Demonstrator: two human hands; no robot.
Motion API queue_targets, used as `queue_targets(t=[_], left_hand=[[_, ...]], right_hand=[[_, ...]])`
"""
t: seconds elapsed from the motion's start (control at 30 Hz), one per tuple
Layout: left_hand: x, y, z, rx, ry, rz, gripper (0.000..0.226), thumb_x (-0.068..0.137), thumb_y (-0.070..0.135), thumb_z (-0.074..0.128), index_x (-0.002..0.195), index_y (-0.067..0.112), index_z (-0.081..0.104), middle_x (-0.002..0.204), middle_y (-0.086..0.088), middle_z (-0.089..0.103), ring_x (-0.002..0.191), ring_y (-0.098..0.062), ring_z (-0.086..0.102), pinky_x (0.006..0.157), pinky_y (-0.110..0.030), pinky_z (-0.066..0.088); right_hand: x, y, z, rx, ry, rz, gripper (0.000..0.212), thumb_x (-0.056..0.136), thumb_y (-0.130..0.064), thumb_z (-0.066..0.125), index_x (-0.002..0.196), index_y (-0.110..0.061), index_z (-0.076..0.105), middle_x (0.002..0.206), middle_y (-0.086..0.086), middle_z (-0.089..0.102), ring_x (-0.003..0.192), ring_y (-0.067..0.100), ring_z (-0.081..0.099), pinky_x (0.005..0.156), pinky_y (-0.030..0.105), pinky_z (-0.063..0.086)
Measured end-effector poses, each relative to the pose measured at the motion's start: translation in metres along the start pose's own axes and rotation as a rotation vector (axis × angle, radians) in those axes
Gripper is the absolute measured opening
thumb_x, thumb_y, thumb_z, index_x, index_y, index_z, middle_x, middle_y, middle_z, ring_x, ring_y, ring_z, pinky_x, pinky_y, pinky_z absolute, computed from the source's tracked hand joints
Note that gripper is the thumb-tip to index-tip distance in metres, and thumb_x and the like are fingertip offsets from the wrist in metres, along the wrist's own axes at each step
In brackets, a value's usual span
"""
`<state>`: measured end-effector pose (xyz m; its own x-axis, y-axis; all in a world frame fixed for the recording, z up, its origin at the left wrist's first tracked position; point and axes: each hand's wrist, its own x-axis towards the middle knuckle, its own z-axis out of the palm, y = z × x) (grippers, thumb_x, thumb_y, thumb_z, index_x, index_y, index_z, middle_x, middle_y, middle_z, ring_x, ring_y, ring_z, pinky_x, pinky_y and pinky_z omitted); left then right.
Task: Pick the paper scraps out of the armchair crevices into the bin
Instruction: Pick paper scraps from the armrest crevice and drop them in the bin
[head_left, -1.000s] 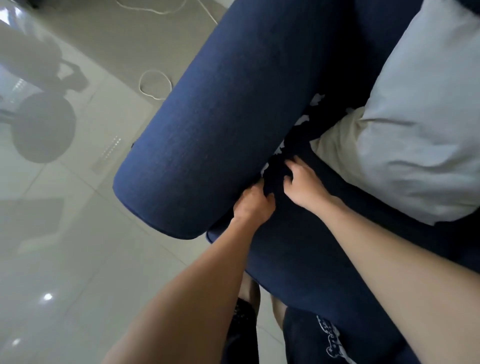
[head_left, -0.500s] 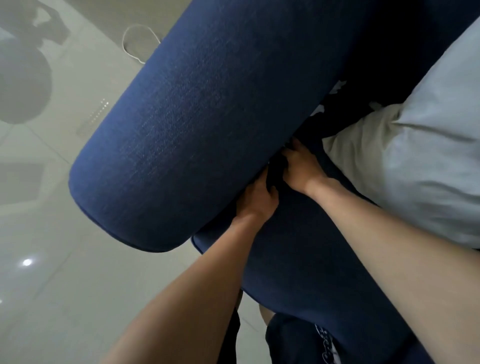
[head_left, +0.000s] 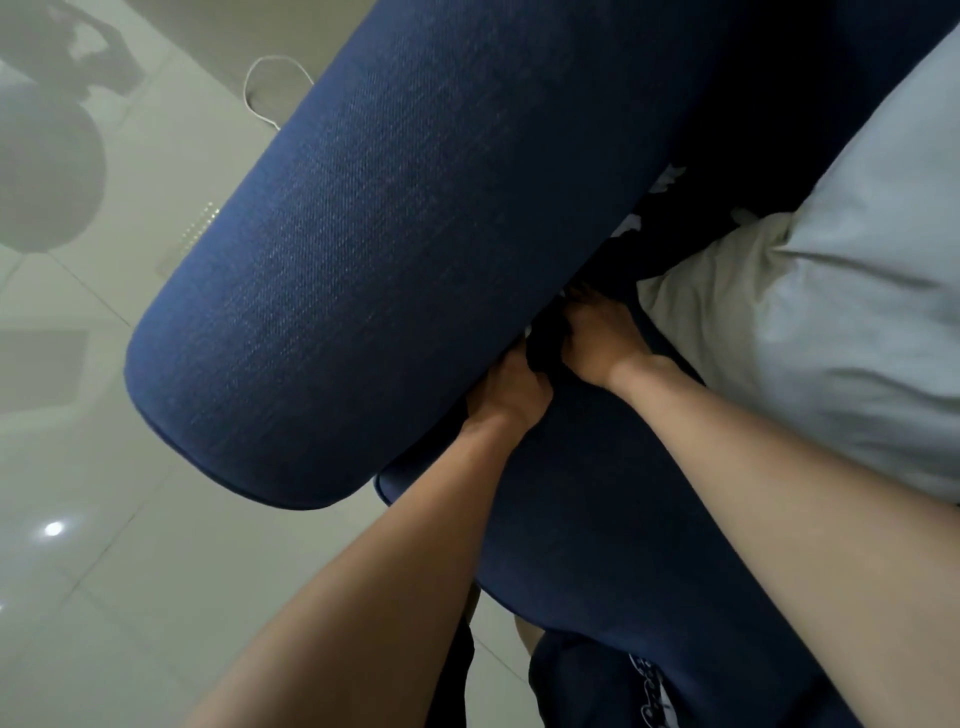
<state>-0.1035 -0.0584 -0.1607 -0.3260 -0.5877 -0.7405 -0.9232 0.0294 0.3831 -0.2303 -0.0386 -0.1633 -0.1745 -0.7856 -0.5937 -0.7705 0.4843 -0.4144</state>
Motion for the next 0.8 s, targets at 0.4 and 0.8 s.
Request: queue_targets(t=[0.4,0.8], left_hand=[[-0.053,0.018,-0.01,-0.016,0.156,0.051,0.051,0.093,0.017,0.048,0.143,0.028,0.044,0.123,-0.009,0.066,0.103,-0.027,0.064,0.088,-0.034,0.053],[-0.13,0.058,-0.065,-0.255,0.41,0.091,0.015,0.088,0.023,0.06,0.087,0.012,0.07,0.084,0.001,0.065,0.073,-0.019,0.061,0.061,-0.03,0.049]], right_hand=[[-0.06,-0.001,-0.006,0.173,0.151,0.097,0.043,0.092,-0.001,0.042,0.134,-0.004,0.051,0.149,0.012,0.043,0.132,0.03,0.046,0.111,0.038,0.039],[-0.146,-0.043,-0.068,0.423,0.544,0.135,0.012,0.088,-0.017,0.06,0.099,-0.013,0.058,0.094,0.002,0.069,0.085,0.022,0.065,0.07,0.037,0.055]])
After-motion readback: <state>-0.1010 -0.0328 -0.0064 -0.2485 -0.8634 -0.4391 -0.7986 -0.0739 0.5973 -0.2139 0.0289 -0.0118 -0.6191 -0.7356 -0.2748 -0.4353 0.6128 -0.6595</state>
